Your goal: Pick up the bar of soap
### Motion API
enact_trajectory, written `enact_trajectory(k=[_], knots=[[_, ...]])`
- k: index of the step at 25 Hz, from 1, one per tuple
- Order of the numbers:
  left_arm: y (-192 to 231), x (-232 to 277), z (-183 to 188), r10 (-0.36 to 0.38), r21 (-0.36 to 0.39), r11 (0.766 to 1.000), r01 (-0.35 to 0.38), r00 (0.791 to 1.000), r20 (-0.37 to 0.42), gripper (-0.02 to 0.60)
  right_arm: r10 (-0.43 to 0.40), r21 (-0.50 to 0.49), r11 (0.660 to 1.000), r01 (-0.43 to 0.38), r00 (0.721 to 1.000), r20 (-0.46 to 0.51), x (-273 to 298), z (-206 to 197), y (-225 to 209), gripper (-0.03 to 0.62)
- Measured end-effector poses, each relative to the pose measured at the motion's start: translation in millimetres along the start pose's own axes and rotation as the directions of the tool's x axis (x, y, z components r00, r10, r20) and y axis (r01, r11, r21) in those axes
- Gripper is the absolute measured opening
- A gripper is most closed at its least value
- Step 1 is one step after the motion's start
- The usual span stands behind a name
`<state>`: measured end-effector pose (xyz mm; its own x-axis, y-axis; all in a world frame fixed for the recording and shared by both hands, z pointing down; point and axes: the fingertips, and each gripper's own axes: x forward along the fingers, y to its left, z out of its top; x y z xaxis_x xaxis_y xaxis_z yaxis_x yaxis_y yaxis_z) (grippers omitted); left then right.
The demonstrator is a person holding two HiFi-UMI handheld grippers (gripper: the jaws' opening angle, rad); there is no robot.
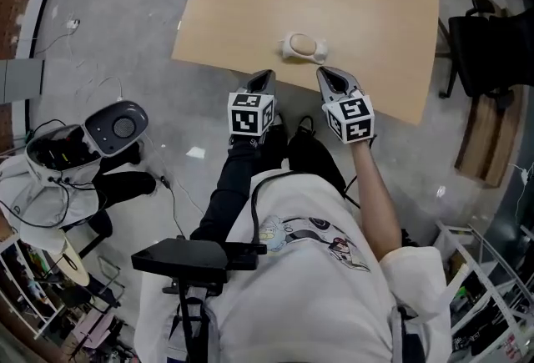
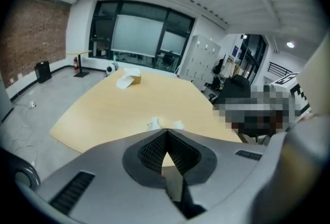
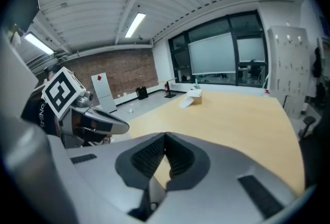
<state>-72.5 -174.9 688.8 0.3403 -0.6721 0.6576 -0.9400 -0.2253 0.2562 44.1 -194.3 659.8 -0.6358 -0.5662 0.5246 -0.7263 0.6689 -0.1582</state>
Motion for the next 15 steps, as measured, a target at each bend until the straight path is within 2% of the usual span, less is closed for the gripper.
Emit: enact_trajectory(k=[7, 15], knots=[[18, 14, -55, -0.002, -0.052, 0.999, -0.006, 0.989, -0.147, 0.005, 0.058, -0.057, 0.996, -0.066, 0.99, -0.128, 37, -35, 0, 0.005], [32, 37, -103, 0.0, -0.075, 0.997, -0.02, 0.965, -0.263, 0.005, 0.119, -0.153, 0.975, -0.163, 0.958, -0.262, 84, -58, -18, 0.005]])
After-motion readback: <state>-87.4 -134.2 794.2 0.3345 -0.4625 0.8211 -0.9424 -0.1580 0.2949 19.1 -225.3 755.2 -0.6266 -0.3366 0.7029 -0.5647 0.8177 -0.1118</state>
